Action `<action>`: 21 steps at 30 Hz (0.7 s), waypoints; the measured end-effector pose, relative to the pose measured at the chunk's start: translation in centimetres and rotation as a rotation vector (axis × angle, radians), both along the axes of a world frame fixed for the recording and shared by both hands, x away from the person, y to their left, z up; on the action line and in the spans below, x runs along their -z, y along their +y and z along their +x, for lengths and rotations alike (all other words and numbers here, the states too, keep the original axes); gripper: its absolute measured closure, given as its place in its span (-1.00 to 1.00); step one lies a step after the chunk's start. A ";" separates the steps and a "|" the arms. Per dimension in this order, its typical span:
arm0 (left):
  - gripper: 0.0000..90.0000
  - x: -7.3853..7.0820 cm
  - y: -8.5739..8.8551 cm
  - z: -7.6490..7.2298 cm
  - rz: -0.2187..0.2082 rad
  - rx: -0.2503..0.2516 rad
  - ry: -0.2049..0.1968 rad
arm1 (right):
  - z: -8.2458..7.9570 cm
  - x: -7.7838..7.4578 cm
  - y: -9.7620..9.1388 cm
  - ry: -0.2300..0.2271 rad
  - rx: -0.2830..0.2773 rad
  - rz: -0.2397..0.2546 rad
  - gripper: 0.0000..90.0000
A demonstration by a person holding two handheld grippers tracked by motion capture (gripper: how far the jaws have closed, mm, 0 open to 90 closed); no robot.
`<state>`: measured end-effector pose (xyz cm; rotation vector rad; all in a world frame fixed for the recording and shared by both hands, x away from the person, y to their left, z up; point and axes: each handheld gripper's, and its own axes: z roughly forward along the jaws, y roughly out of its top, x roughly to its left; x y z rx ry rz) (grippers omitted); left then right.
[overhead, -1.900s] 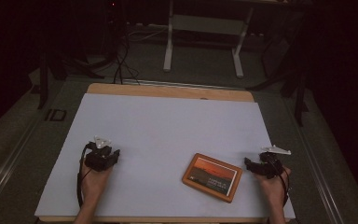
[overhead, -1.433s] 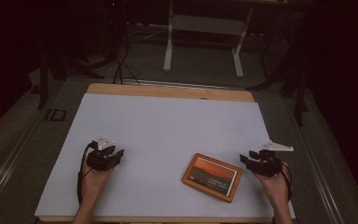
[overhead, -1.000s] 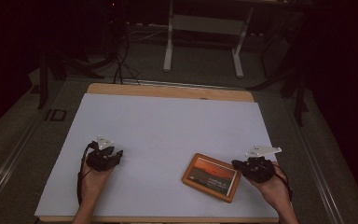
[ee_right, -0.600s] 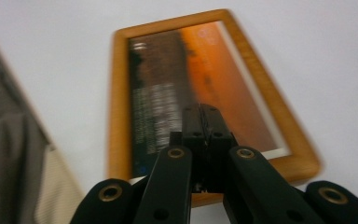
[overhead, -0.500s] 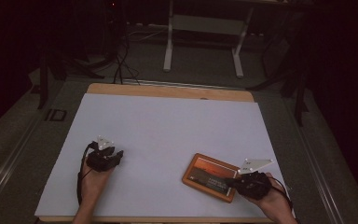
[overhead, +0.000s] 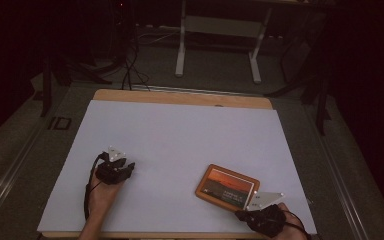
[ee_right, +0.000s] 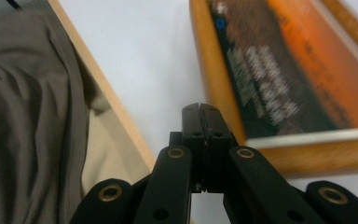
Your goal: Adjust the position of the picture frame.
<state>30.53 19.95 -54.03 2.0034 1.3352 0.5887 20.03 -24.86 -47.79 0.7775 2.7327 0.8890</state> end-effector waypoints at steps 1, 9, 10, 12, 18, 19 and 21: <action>0.33 0.0 0.0 0.0 -0.004 -0.001 0.002 | -0.2 0.3 0.1 -0.002 0.002 -0.015 1.00; 0.33 0.0 0.3 0.1 -0.070 0.014 0.019 | -0.2 1.1 -0.2 0.013 0.015 -0.041 1.00; 0.33 -0.1 0.4 0.1 -0.080 0.013 0.019 | -0.1 1.0 -0.2 0.016 0.016 -0.043 1.00; 0.33 -0.1 0.3 0.0 -0.092 0.022 0.020 | 0.0 1.0 -0.3 0.017 0.016 -0.037 1.00; 0.38 -0.3 -0.2 -0.2 -0.119 0.066 0.020 | 0.4 0.9 -1.0 0.046 0.028 0.006 1.00; 0.39 -0.4 -0.4 -0.2 -0.123 0.084 0.022 | 0.4 1.1 -1.0 0.051 0.030 0.000 1.00; 0.42 -0.5 -0.9 -0.3 -0.133 0.105 0.017 | 0.4 1.2 -1.1 0.053 0.029 0.002 1.00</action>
